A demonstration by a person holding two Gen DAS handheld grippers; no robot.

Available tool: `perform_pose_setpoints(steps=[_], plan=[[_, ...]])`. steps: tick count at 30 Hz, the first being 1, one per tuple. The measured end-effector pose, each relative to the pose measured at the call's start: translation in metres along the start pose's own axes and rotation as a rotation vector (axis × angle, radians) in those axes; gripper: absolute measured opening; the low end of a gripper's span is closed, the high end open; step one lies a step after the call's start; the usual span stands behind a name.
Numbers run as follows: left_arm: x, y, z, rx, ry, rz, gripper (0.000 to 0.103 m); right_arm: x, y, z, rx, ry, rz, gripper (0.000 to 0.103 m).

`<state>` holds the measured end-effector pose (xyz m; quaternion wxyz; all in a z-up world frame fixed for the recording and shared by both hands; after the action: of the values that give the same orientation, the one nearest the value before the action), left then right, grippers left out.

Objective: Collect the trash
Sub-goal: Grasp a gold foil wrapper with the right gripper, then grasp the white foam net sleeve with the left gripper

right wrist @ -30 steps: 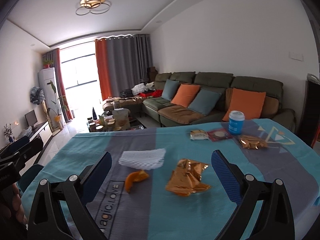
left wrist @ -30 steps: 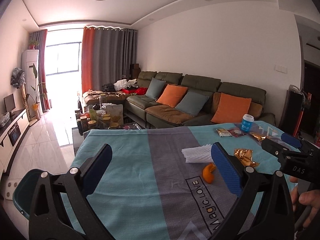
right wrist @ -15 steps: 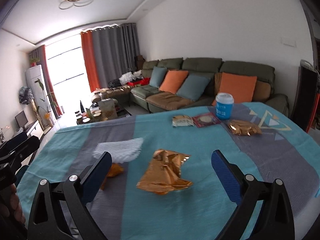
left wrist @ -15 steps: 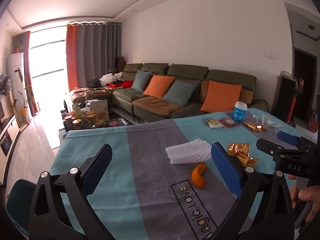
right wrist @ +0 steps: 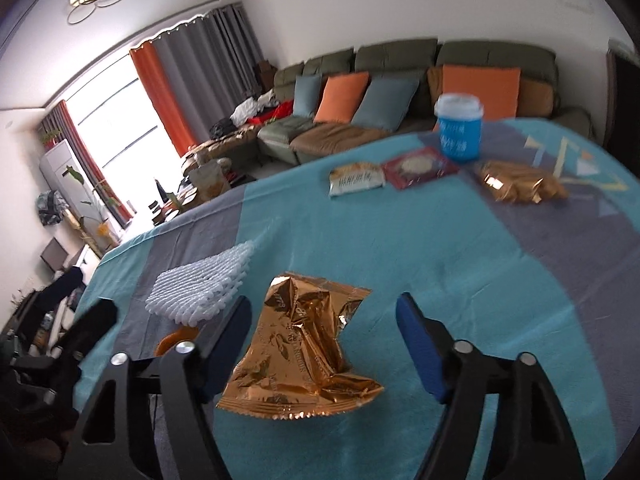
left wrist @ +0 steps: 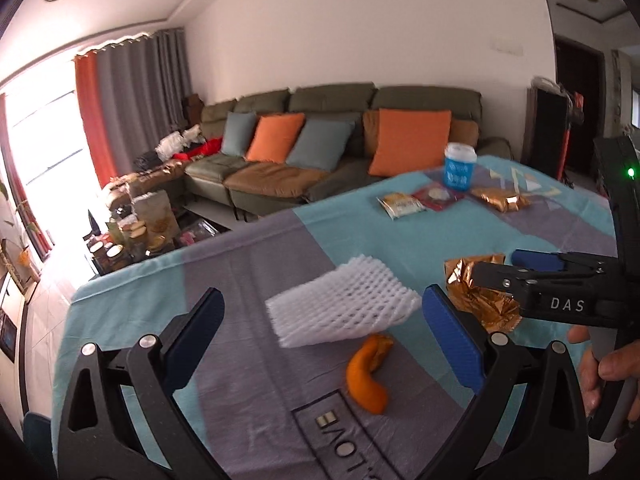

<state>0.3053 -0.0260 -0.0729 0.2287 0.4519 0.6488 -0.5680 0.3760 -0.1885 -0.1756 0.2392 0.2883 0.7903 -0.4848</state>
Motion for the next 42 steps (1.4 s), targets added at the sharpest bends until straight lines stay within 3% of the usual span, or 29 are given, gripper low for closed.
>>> perform_pose_setpoints(steps=[4,5,8,12,18,20,22,29,32,34,35,39,42], plan=[[0.002,0.02,0.011,0.024,0.026,-0.035,0.097,0.004,0.01,0.003,-0.021,0.02,-0.043,0.044],[0.002,0.025,0.014,0.024,0.036,-0.042,0.097,0.005,0.011,0.003,-0.033,0.027,-0.051,0.032],[0.004,0.038,0.023,0.045,0.06,-0.069,0.097,0.009,0.015,0.004,-0.059,0.041,-0.075,0.016],[0.004,0.052,0.03,0.055,0.094,-0.093,0.097,0.004,0.008,0.008,-0.098,0.077,-0.051,0.008],[0.009,0.075,0.034,0.055,0.119,-0.15,0.097,-0.011,-0.013,0.013,-0.155,0.131,-0.009,0.007],[0.015,0.086,0.035,0.073,0.119,-0.194,0.092,-0.016,-0.02,0.014,-0.165,0.139,0.004,0.007],[0.018,0.095,0.037,0.101,0.11,-0.225,0.079,-0.019,-0.024,0.014,-0.169,0.139,0.016,0.007],[0.025,0.115,0.022,0.181,-0.064,-0.269,0.065,-0.016,-0.028,0.014,-0.171,0.136,0.011,0.007],[0.024,0.117,0.018,0.175,-0.073,-0.265,0.05,-0.015,-0.028,0.014,-0.17,0.131,0.012,0.007],[0.022,0.117,0.014,0.17,-0.084,-0.256,0.019,-0.016,-0.028,0.015,-0.169,0.13,0.016,0.007],[0.021,0.118,0.014,0.178,-0.085,-0.257,0.012,-0.016,-0.028,0.015,-0.167,0.129,0.018,0.007],[0.018,0.112,0.01,0.197,-0.121,-0.224,0.01,-0.017,-0.032,0.013,-0.167,0.124,0.025,0.007],[0.005,0.09,-0.001,0.19,-0.158,-0.156,0.01,-0.02,-0.036,0.007,-0.175,0.113,0.034,0.007]])
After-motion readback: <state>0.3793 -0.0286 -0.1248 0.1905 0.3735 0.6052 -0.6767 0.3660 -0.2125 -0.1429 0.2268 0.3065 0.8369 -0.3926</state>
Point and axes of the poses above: each gripper's, at about its wrist camera, not at the fingertips, and y roughly the way its jaws point, z to its right, x to its underside, the point moved 10 cm from there along y, roughly the way its jaws point, and after that the axes turned 10 degrees about y, right-handed, at the moved point
